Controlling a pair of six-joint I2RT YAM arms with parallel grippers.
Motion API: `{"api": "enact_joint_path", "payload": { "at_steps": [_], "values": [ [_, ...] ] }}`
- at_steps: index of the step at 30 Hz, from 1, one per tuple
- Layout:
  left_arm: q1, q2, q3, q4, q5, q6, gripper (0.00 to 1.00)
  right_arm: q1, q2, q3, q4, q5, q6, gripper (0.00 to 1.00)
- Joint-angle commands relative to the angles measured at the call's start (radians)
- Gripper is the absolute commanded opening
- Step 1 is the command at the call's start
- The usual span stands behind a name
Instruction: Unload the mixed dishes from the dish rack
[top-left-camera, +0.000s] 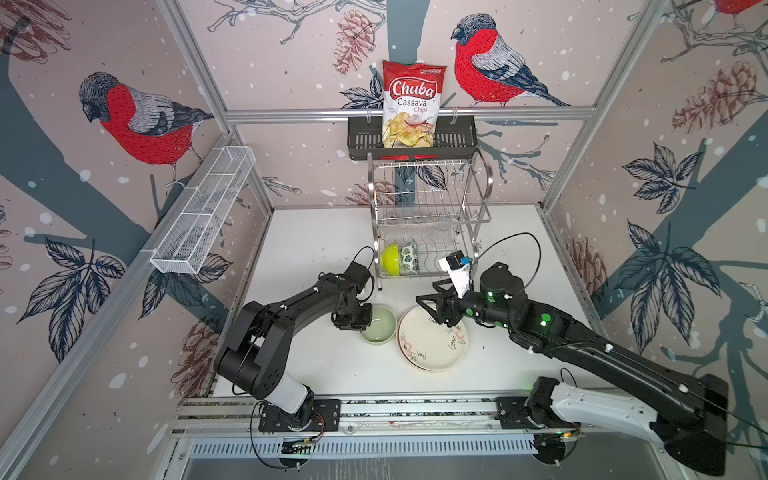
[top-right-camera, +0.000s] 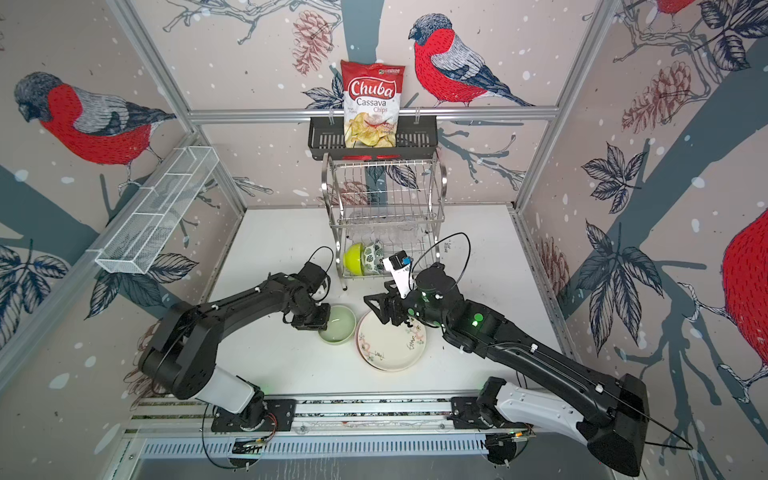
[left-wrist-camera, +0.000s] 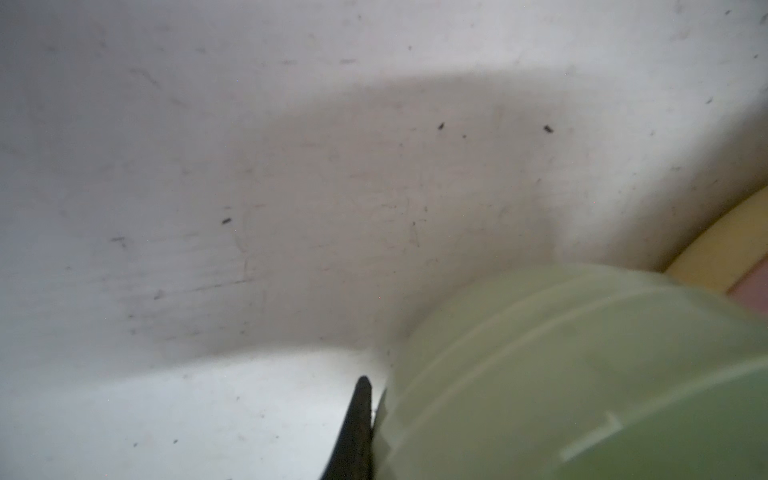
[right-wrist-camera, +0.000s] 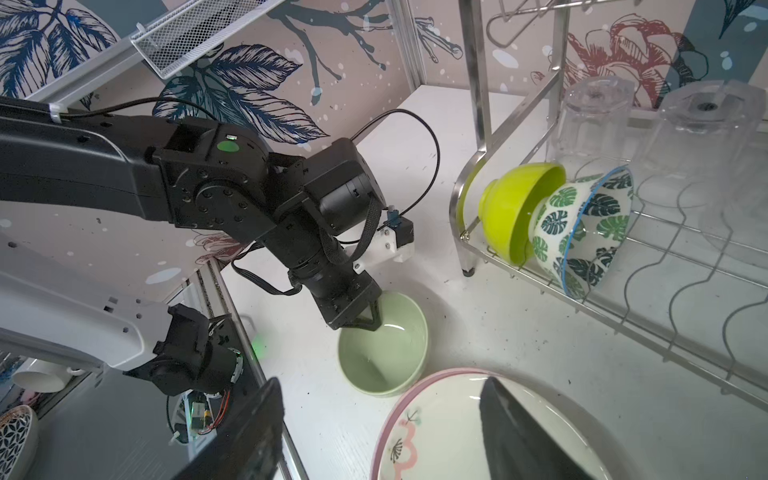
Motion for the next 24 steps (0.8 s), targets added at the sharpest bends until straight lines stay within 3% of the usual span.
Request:
{"api": "enact_joint_path", "payload": {
  "at_steps": [1, 24],
  "values": [
    [0.002, 0.010, 0.004, 0.024, 0.012, -0.015, 0.00, -0.013, -0.013, -0.010, 0.027, 0.003, 0.013, 0.75],
    [-0.043, 0.034, 0.029, 0.053, 0.031, -0.039, 0.02, -0.038, 0.047, -0.016, 0.060, -0.012, 0.046, 0.77]
  ]
}}
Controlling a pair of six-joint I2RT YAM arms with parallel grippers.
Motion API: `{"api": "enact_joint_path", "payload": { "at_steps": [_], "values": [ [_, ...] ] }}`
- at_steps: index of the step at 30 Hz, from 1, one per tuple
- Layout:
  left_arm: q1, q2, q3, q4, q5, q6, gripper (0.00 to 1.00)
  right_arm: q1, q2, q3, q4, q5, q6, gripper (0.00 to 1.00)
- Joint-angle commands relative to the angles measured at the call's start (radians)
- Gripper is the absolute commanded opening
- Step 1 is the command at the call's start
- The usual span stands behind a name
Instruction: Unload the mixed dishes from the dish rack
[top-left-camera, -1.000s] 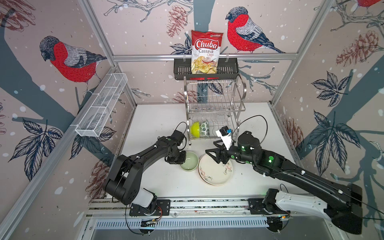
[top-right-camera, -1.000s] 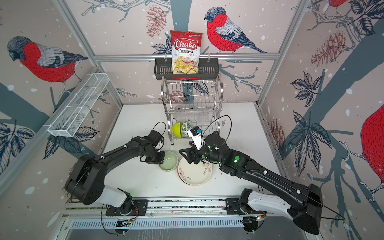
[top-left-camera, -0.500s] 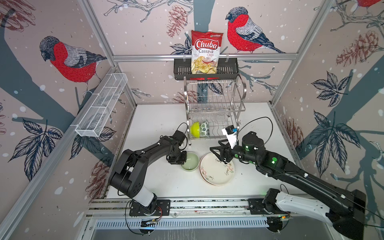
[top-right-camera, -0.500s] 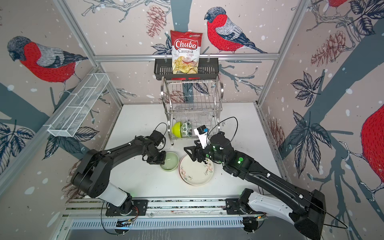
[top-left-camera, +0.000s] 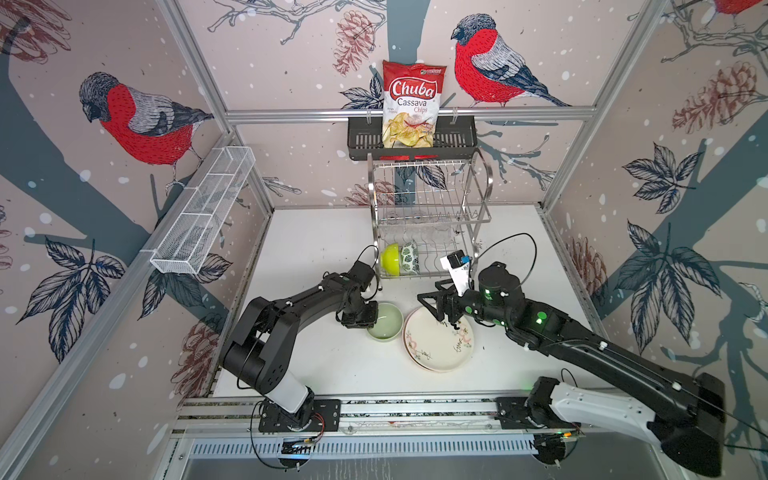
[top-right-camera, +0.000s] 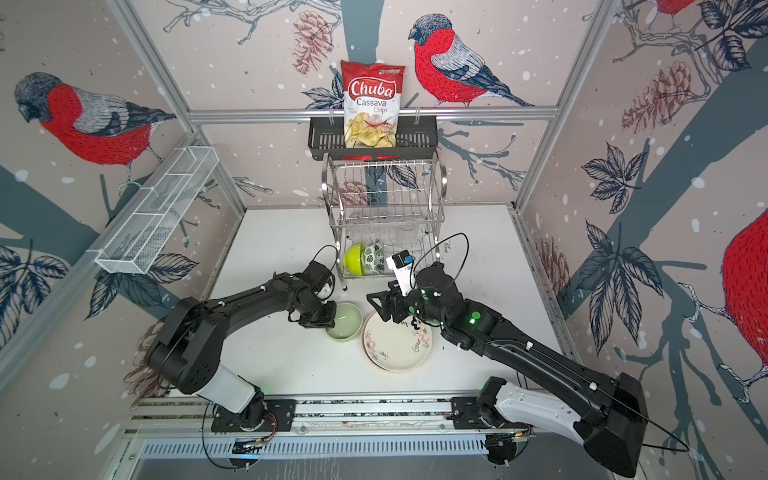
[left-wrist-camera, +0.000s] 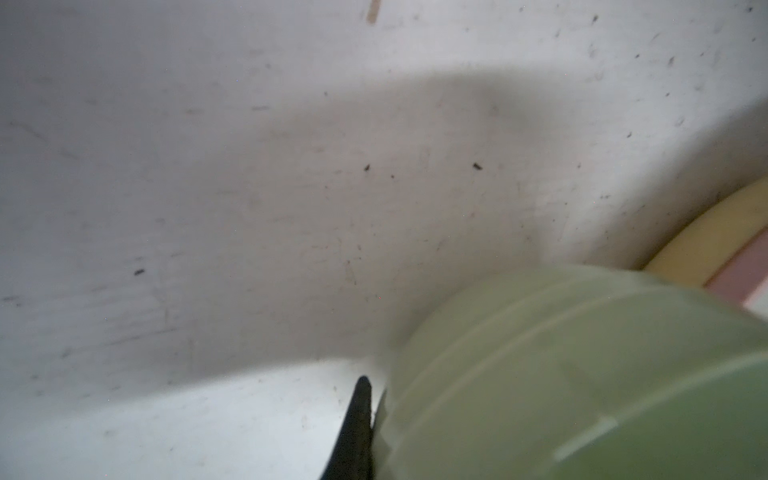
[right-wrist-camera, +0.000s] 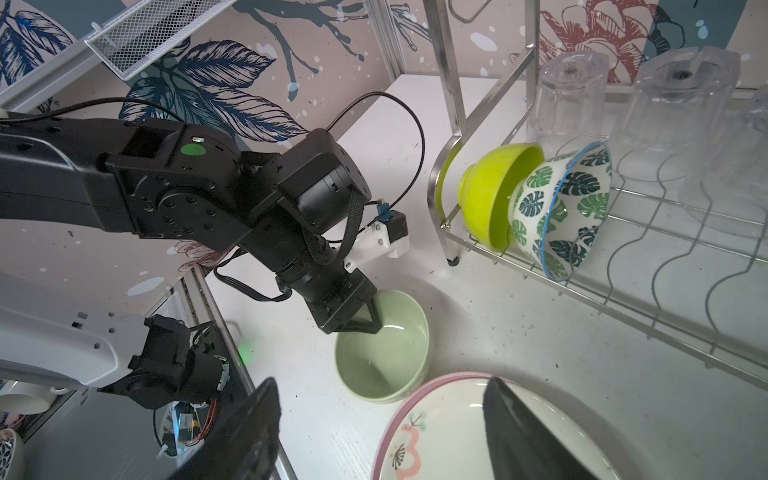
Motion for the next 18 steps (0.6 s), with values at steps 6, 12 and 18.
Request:
{"api": "enact_joint_path", "payload": {
  "at_steps": [6, 12, 18],
  "values": [
    [-0.016, 0.006, 0.012, -0.007, -0.014, -0.006, 0.07, -0.001, 0.036, 0.015, 0.044, -0.013, 0.020, 0.78],
    [-0.020, 0.000, 0.005, -0.001, -0.024, -0.005, 0.08, -0.004, 0.039, 0.023, 0.043, -0.006, 0.022, 0.78],
    [-0.038, 0.005, 0.001, -0.011, -0.067, -0.012, 0.08, -0.003, 0.048, 0.020, 0.048, -0.011, 0.029, 0.78]
  ]
}}
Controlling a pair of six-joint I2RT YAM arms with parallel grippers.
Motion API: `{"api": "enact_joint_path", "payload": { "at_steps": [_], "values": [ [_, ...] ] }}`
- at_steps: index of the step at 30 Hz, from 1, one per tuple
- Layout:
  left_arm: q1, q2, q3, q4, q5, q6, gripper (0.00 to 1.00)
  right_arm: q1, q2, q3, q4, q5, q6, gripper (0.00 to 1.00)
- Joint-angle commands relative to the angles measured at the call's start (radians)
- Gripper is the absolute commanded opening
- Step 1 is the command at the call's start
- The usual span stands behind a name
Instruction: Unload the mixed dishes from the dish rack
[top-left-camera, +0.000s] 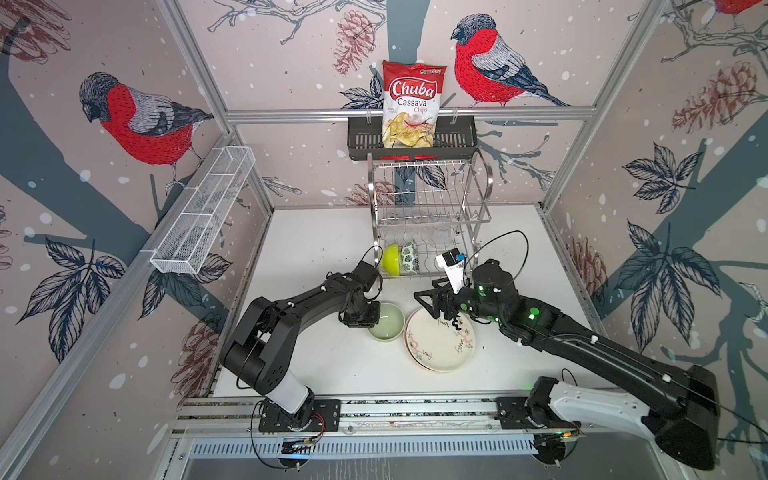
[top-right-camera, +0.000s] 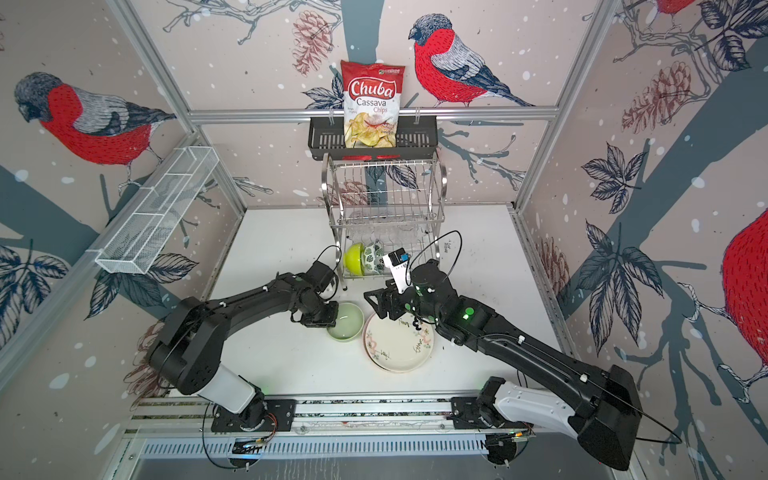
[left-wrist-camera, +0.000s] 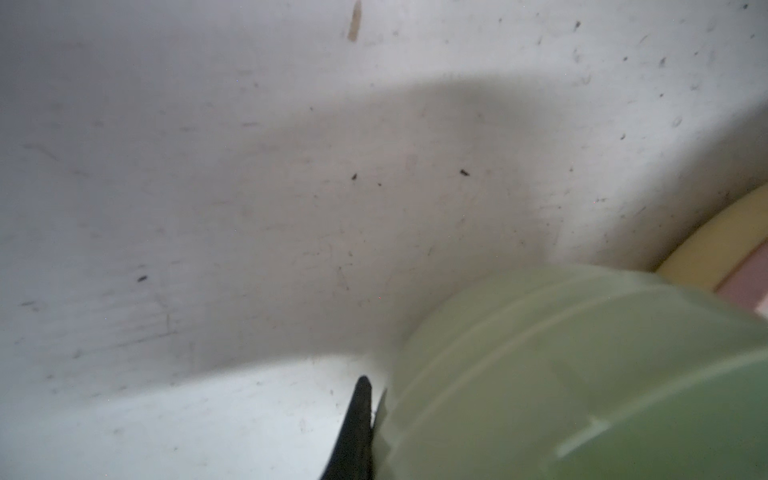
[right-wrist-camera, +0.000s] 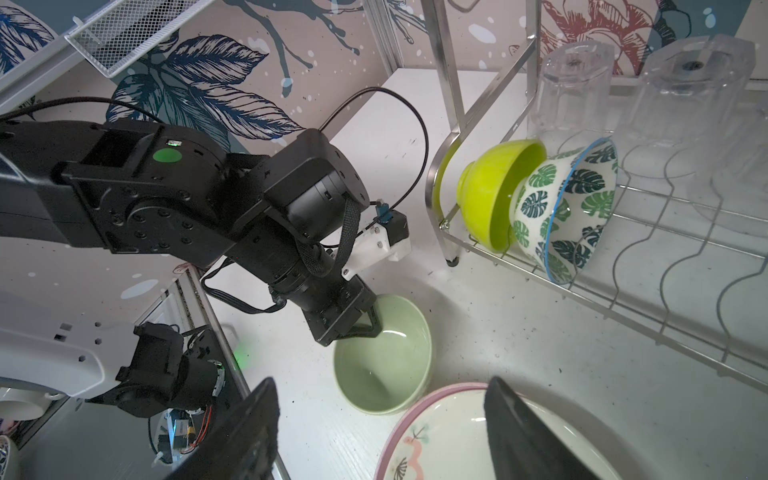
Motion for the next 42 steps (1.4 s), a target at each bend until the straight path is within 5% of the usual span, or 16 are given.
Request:
{"api": "enact_joint_path", "payload": {
  "at_steps": [1, 8, 22, 42],
  "values": [
    [-0.014, 0.006, -0.006, -0.007, -0.022, -0.011, 0.08, 0.001, 0.004, 0.001, 0.034, -0.011, 0.023, 0.78],
    [-0.055, 0.045, 0.033, 0.002, -0.015, -0.029, 0.12, 0.000, 0.013, -0.005, 0.043, -0.019, 0.028, 0.78],
    [-0.055, 0.040, 0.033, -0.009, -0.028, -0.031, 0.41, -0.006, -0.002, -0.016, 0.034, -0.013, 0.023, 0.79],
    [-0.048, -0.091, 0.065, -0.057, -0.100, -0.060, 0.63, -0.011, -0.067, -0.050, 0.024, -0.001, 0.030, 0.80]
  ]
}}
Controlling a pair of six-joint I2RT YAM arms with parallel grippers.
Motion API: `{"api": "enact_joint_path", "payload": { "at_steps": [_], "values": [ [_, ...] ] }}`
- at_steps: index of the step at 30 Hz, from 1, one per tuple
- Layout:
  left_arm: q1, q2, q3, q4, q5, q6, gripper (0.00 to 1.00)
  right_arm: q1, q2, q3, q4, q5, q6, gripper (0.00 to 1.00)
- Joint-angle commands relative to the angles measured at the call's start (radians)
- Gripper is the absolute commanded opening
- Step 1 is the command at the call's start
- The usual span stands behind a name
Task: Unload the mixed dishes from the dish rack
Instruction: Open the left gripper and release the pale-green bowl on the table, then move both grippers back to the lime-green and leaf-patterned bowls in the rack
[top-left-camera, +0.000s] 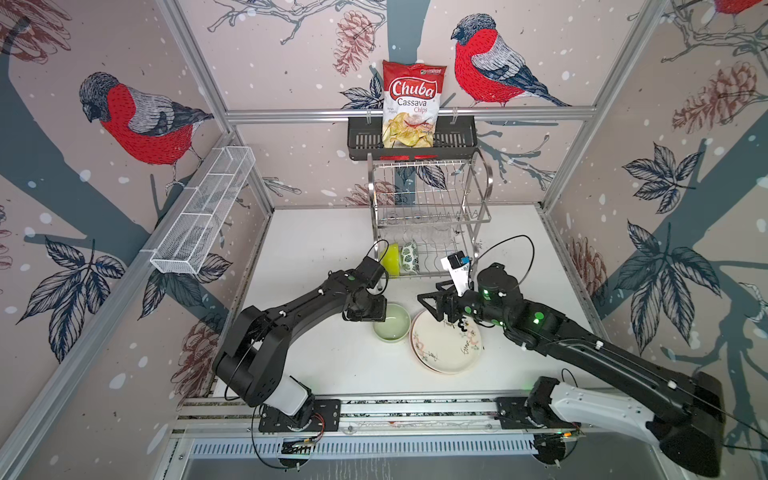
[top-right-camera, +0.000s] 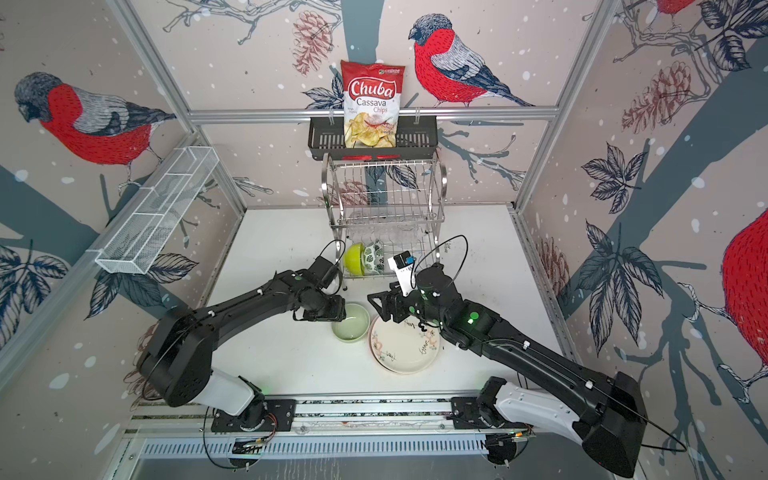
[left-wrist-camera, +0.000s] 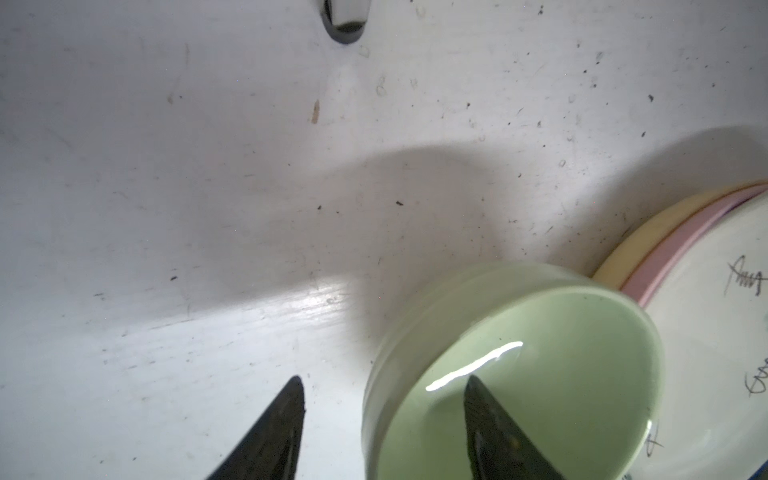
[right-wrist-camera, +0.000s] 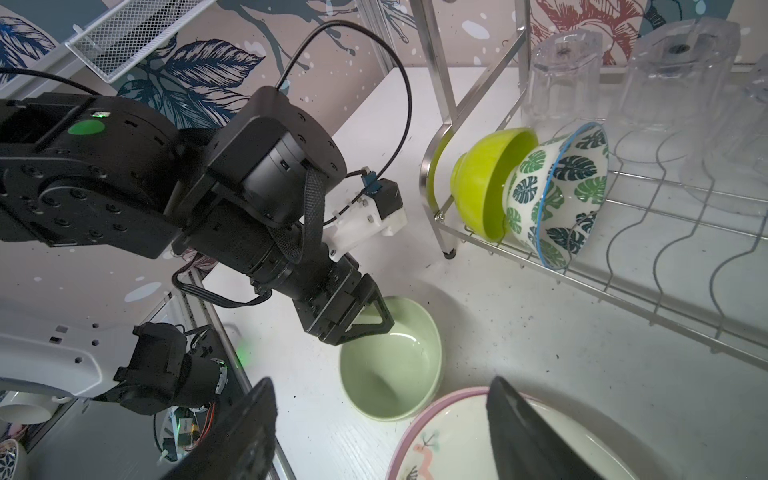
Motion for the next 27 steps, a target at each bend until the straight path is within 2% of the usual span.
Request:
{"api": "enact_joint_path", "payload": {
  "at_steps": [1, 11, 17, 22, 27],
  "values": [
    [0.005, -0.024, 0.003, -0.025, -0.019, -0.015, 0.63, -0.001, -0.016, -0.007, 0.020, 0.005, 0.013, 0.80],
    [0.041, -0.171, 0.006, 0.004, -0.040, -0.042, 0.67, -0.007, -0.038, -0.054, 0.066, 0.041, 0.026, 0.82],
    [0.100, -0.276, -0.011, 0.115, -0.060, -0.047, 0.67, -0.043, 0.010, -0.066, 0.130, 0.048, 0.031, 0.78],
    [0.108, -0.316, -0.049, 0.308, -0.076, -0.047, 0.68, -0.131, 0.091, -0.061, 0.197, -0.020, 0.035, 0.75],
    [0.117, -0.269, -0.040, 0.408, -0.105, -0.050, 0.69, -0.215, 0.215, -0.014, 0.239, -0.117, 0.046, 0.72]
  ]
}}
